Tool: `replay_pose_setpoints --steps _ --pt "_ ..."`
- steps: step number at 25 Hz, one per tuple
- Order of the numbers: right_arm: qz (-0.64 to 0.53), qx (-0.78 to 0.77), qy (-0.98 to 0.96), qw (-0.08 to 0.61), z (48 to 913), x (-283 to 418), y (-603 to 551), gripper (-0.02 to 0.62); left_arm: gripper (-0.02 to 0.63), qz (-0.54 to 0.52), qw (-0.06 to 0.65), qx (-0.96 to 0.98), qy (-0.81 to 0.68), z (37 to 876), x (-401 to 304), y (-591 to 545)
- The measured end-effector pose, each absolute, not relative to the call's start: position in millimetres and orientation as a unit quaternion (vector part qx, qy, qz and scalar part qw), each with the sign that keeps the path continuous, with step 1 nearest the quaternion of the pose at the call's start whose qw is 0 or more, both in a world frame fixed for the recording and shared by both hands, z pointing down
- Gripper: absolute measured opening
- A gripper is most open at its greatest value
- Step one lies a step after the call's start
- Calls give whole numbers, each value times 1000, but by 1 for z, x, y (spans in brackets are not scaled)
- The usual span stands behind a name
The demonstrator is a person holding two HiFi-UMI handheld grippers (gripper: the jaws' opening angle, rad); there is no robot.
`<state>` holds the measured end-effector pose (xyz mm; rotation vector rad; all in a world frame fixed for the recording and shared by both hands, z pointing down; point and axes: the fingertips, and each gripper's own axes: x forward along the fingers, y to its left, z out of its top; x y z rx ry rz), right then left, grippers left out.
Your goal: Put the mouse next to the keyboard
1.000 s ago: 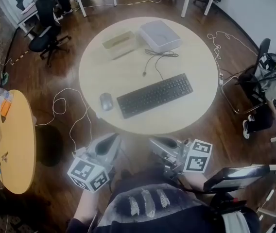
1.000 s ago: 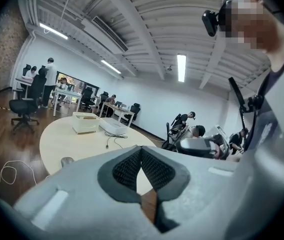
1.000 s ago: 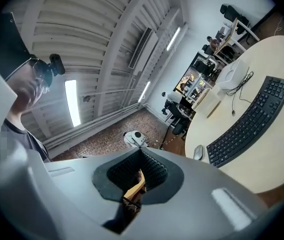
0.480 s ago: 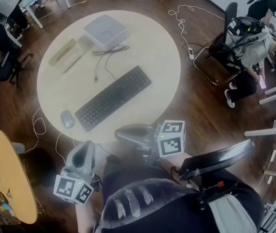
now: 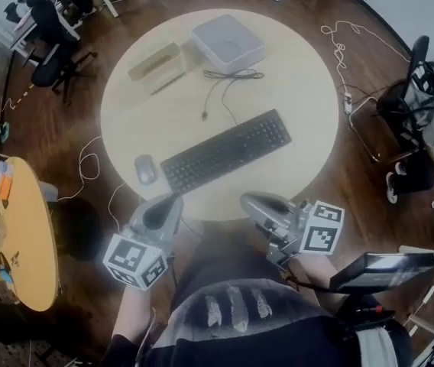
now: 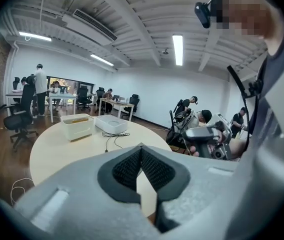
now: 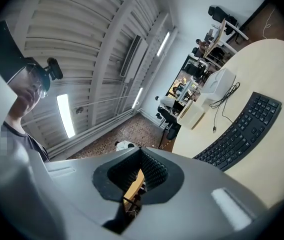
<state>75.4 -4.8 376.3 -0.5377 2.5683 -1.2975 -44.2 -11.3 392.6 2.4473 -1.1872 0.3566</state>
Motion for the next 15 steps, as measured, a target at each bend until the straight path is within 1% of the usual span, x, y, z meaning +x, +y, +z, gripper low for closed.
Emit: replay_pose_setpoints --steps 6,9,13,15 --pt "-446 -171 875 79 385 29 -32 -2 -3 135 196 859 -453 412 -96 -40" --pt "-443 -156 881 55 383 6 -43 -2 -3 131 218 835 -488 431 -130 -55" --pt "-442 -144 885 35 383 -23 -60 -2 -2 140 253 780 -555 470 -191 -74" --pt "-446 -140 883 26 385 -33 -66 -2 20 147 274 760 -571 493 -212 -80"
